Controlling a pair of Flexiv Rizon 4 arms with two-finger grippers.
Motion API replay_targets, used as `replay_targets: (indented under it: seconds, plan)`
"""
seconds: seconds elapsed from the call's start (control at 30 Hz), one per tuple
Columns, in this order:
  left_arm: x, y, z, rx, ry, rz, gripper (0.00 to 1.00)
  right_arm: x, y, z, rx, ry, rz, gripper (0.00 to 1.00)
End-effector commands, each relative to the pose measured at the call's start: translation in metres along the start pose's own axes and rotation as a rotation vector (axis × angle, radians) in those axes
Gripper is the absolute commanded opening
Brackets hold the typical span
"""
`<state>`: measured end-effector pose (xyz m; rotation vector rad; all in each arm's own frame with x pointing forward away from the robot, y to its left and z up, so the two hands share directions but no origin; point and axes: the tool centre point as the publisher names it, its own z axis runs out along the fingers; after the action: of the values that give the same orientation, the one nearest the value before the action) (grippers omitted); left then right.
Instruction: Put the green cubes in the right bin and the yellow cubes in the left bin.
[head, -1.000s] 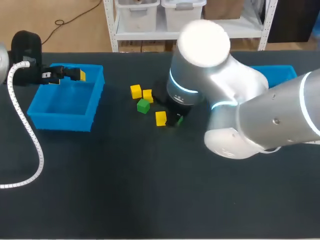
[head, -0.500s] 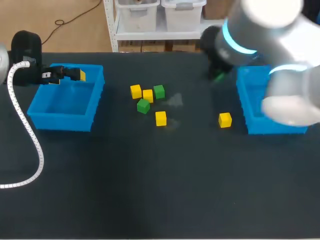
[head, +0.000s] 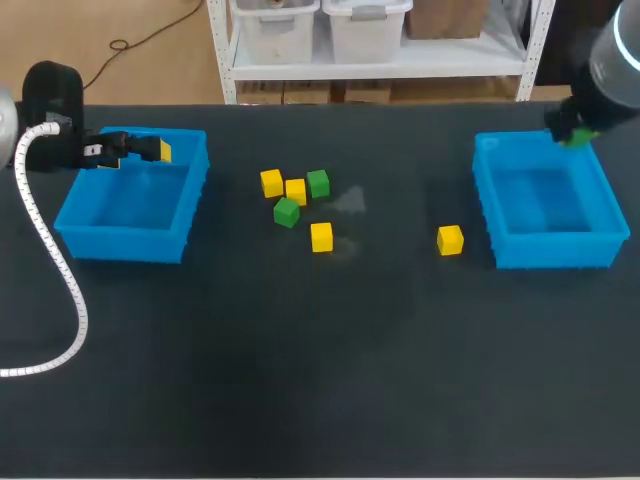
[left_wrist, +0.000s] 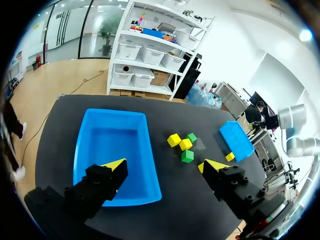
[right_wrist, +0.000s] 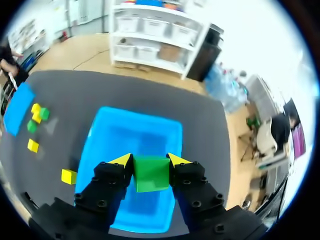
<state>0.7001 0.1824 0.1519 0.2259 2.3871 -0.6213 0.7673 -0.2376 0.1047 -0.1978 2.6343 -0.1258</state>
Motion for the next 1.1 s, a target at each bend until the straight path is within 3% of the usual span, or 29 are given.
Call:
replay_targets:
  seconds: [0.03, 0.43, 0.47, 0.5, 0.53, 0.7, 0.83, 0.97, 1.1]
  plan:
    - [0.001, 0.002, 0.000, 0.010, -0.006, 0.002, 1.00, 0.015, 0.009, 0.004, 0.084, -0.065, 0.174, 0.00]
    - [0.001, 0.002, 0.000, 0.010, -0.006, 0.002, 1.00, 0.031, 0.047, 0.021, 0.065, 0.009, 0.072, 0.00]
    - [0.001, 0.002, 0.000, 0.010, -0.006, 0.002, 1.00, 0.032, 0.049, 0.023, 0.072, 0.015, 0.067, 0.05]
    - [0.001, 0.002, 0.000, 0.010, -0.006, 0.002, 1.00, 0.032, 0.050, 0.025, 0.080, 0.021, 0.063, 0.49]
    - [0.001, 0.002, 0.000, 0.010, -0.006, 0.002, 1.00, 0.032, 0.051, 0.025, 0.081, 0.020, 0.066, 1.00]
    - [0.001, 0.002, 0.000, 0.010, -0.006, 0.002, 1.00, 0.027, 0.046, 0.023, 0.111, 0.004, 0.088, 1.00]
    - [0.001, 0.002, 0.000, 0.010, -0.006, 0.002, 1.00, 0.005, 0.056, 0.003, 0.092, -0.080, 0.082, 1.00]
    - [0.001, 0.002, 0.000, 0.010, -0.006, 0.002, 1.00, -0.023, 0.091, -0.026, 0.018, -0.179, 0.025, 1.00]
    - [0.001, 0.002, 0.000, 0.010, -0.006, 0.002, 1.00, -0.043, 0.144, -0.042, -0.074, -0.222, -0.058, 1.00]
